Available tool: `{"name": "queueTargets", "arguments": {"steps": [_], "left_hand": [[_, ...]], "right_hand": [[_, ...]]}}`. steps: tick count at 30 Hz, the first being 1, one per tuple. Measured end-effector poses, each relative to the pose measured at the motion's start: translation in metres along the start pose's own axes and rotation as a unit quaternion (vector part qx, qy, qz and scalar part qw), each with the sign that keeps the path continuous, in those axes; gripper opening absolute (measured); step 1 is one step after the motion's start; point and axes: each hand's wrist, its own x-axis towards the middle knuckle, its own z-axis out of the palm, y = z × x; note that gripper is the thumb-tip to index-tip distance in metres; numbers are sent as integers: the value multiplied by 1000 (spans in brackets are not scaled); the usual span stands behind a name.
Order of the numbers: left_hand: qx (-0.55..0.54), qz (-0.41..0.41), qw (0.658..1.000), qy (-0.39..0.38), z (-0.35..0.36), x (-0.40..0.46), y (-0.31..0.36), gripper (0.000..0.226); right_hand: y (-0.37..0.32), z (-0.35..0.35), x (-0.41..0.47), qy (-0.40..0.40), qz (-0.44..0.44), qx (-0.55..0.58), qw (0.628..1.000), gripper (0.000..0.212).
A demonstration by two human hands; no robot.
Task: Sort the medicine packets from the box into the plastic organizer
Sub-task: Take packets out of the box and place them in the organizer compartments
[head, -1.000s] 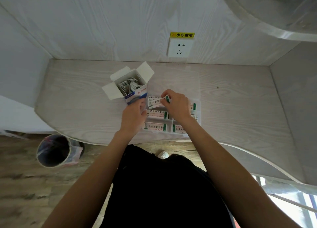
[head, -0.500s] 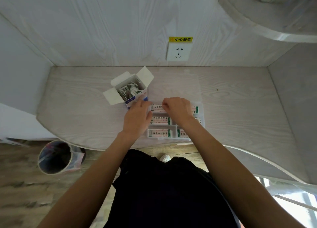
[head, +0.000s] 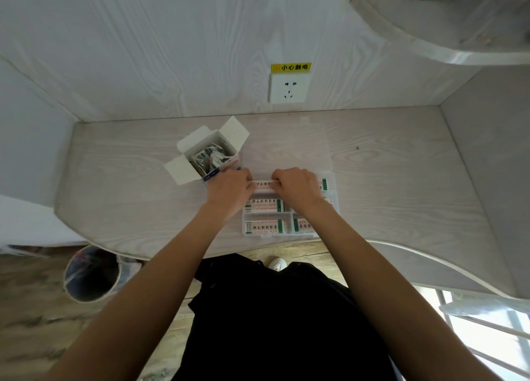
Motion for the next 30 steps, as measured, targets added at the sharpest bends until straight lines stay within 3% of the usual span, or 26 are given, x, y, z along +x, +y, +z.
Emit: {"name": "queueTargets", "arguments": {"steps": [12,17,19,21,23,25,28,30], "left_hand": [[9,-4,1000,21,-2,-2,4,29],[5,7,998,58,-12,-18,5,28],[-43,29,996,68,-20,-27,4,26],[-122,101,978,134,-33,-40,-1,22],[-126,137,950,252,-42,-48,-13,21],[-100,66,946,300,-46,-49,-31,31],[-88,-48,971,218,-43,-40,-54,66],[-98,-100,979,151,-39,-33,-59,80]], "right_hand": [[-4,2,3,8,38,30,999,28],[-2,-8,-5,42,74,151,985,26],[2,-16,-11,85,72,217,970,20],[0,-28,-14,132,53,280,949,16],[-8,-37,-11,174,9,293,940,15],[-21,-42,0,208,-49,255,943,14],[-47,-47,22,247,-104,179,947,17],[-65,-51,37,181,-107,101,972,21]]}}
